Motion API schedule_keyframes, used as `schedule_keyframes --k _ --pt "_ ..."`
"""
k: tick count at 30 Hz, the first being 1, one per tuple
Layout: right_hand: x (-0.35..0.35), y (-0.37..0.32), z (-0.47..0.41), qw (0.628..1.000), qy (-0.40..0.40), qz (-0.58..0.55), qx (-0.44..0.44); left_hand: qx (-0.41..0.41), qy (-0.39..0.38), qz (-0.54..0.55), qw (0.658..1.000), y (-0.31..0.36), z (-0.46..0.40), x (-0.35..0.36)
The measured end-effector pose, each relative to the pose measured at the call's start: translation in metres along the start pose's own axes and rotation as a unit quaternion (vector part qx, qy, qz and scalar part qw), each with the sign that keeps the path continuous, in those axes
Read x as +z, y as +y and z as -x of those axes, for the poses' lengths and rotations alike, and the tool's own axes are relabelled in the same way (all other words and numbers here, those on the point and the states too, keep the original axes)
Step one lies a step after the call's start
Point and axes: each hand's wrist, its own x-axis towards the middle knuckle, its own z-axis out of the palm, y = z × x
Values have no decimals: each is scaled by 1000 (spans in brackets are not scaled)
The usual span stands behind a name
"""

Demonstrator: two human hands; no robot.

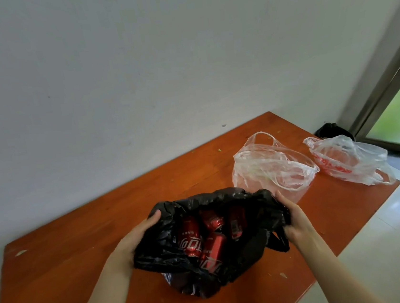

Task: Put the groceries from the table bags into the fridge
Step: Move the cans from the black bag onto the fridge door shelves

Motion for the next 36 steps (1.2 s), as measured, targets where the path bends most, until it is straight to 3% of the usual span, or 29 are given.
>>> schedule_keyframes --k 4,6,7,8,10,12,14,16,20,22,24,26,27,29,31,32,34,36 --pt "-12 -7 4 977 162 139 28 52 138 -153 977 7 -9 -14" --pt "-18 -6 6 902 258 346 -29 103 189 -215 952 6 -12 -18" --pt "-18 -2 8 823 308 469 -90 149 212 -270 927 5 -14 -18" --pt "-15 2 11 735 337 564 -168 219 243 -330 886 3 -15 -16" --pt "-4 13 15 575 298 666 -371 394 288 -444 751 3 -11 -1" --pt "6 29 17 441 206 707 -512 520 229 -555 608 0 -4 22" --pt "8 47 13 336 134 752 -551 564 110 -661 482 -13 -6 38" --pt "8 52 8 278 97 806 -513 516 44 -738 433 -26 -15 43" --pt "-5 33 1 251 69 950 -173 261 85 -843 463 -19 -26 23" --pt "-11 21 -3 254 71 963 -56 217 93 -859 454 -10 -26 12" --pt "-15 15 -7 271 83 958 -29 225 83 -845 479 -4 -25 2" --pt "-10 13 -3 315 93 943 -48 269 70 -820 500 0 -22 -7" --pt "-5 15 0 345 105 927 -99 316 79 -815 479 1 -21 -9" --pt "9 24 7 382 144 867 -286 411 121 -796 427 1 -24 -7" --pt "26 42 9 365 150 795 -460 462 151 -777 399 0 -29 6" --pt "33 53 7 358 146 780 -492 466 165 -775 394 0 -34 14" --pt "44 70 -3 362 151 808 -439 423 188 -785 412 0 -46 27" --pt "46 79 -18 378 176 846 -331 366 206 -797 434 -1 -59 32"
